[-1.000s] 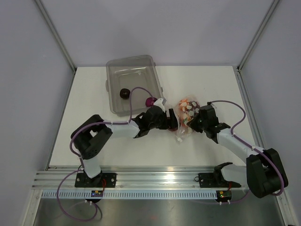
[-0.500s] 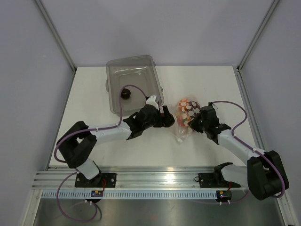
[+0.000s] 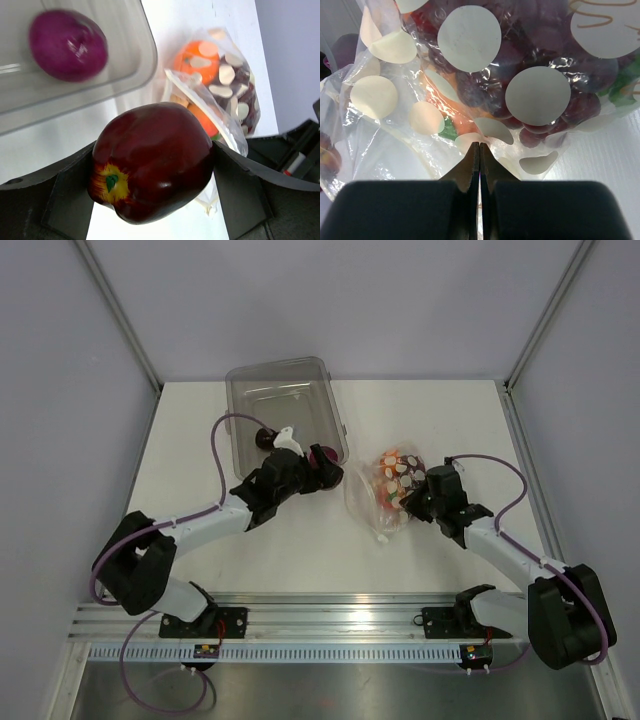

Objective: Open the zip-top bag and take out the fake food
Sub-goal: Pick up the fake fruit from the zipper food storage bag, then place the fake fruit in the bin.

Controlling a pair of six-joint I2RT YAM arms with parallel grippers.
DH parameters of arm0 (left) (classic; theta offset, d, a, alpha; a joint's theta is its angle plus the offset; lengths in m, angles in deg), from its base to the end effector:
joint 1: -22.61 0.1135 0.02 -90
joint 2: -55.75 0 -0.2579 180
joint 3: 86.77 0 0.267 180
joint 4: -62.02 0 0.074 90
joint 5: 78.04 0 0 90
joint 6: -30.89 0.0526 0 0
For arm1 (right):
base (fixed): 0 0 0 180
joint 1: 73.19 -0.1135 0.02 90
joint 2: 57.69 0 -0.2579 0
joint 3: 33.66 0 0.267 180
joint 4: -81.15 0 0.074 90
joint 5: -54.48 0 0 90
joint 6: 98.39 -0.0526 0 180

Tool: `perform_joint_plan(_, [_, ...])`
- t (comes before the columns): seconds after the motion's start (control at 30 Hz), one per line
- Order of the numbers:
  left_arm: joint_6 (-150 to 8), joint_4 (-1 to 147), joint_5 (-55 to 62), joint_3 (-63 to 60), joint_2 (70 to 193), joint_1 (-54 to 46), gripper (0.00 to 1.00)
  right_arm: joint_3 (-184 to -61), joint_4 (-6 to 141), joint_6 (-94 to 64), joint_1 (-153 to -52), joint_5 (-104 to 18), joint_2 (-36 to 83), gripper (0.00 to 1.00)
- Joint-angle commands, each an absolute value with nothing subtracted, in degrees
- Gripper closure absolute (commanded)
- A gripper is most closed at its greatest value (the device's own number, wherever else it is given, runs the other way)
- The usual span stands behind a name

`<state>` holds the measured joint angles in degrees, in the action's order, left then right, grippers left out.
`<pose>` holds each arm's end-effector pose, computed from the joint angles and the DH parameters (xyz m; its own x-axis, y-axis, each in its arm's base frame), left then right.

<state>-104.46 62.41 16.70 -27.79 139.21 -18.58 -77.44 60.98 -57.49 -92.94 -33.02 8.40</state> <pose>0.2650 -0.2261 0.2059 -0.6492 -0.3740 -0.6623 0.1964 0.7588 -0.6210 0.2415 0.0843 0.1624 -0.6484 0.5695 -0.5051 0.2792 0.7952 0.5382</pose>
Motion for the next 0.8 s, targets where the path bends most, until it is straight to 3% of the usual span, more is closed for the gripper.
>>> perform_joint_plan(0.0, [-104.7,61.6,16.5,-26.7,135.7,-16.2,0.3,-77.2,61.2,-57.3,-92.8,-31.9,6.1,1.0])
perform_joint_plan(0.33, [-105.6,65.2,16.4,-20.7,137.7,-8.9,0.29,-76.9,61.3,-57.5,-92.8,-32.6,5.2,1.0])
perform_joint_plan(0.77, [-102.6,74.8,18.3,-5.1,149.6,-3.6,0.29,-76.6,61.7,-57.5,-92.9,-33.1,4.7,1.0])
